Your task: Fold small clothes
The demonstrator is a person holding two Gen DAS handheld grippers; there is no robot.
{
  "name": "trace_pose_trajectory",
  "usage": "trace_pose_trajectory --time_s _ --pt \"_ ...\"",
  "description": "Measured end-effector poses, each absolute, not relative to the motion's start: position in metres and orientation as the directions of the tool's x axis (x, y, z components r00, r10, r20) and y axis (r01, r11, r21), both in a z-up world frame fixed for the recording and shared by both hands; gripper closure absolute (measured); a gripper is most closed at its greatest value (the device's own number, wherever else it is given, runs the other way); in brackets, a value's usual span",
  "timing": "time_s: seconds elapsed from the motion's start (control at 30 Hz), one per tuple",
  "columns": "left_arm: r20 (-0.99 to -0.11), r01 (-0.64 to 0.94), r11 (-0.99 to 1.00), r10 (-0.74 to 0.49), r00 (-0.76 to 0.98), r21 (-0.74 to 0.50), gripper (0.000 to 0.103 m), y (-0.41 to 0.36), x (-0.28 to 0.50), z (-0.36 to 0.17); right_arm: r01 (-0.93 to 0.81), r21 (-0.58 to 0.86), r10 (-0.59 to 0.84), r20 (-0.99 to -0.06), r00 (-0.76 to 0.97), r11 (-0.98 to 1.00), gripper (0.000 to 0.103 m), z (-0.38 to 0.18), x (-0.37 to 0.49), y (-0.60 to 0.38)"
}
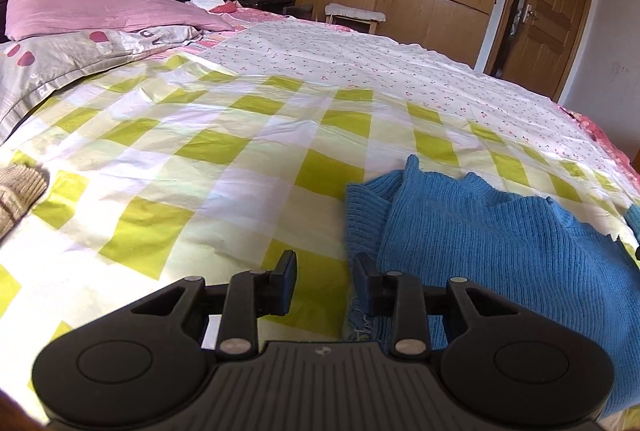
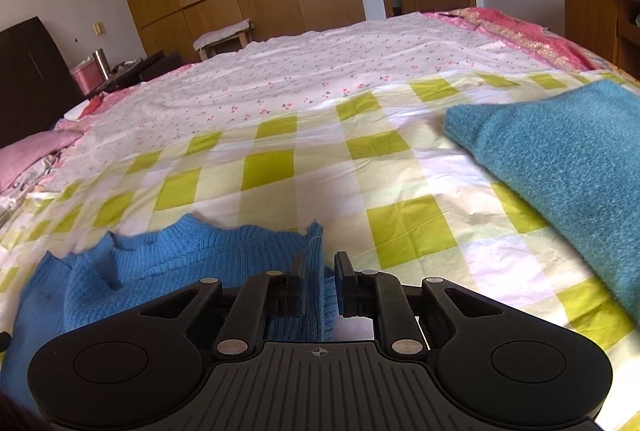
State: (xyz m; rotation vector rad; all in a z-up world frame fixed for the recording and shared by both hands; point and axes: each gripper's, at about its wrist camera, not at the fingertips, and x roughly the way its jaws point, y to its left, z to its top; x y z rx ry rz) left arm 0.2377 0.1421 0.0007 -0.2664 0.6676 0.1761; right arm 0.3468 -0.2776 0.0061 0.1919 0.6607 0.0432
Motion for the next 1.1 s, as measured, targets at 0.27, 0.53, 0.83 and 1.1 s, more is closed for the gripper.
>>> trace_pose_trajectory --time_s 0.27,0.53,0.83,1.1 --pt "-0.58 -0.22 0.937 0.023 0.814 -0.271 0.064 0.143 0.195 -0.001 -0.268 0.196 0.333 -0.566 0.754 0.943 0.084 0.039 0.324 -0.189" --pt "-0.564 -0.186 0.947 0.005 0.826 -0.264 0.064 0.142 0.167 -0.018 -0.431 0.318 0.529 -0.625 0.574 0.844 0.068 0.025 0.343 -0.055" --pt "-0.555 -0.135 0.942 -0.061 0.83 -0.306 0.064 0.155 0.162 -0.026 -0.38 0.149 0.365 -0.714 0.598 0.913 0.077 -0.001 0.358 0.02" --pt "-0.535 -0.116 0.935 -0.087 0.84 -0.334 0.064 0.156 0.156 -0.021 -0.441 0.194 0.448 -0.666 0.596 0.876 0.096 0.023 0.344 0.028"
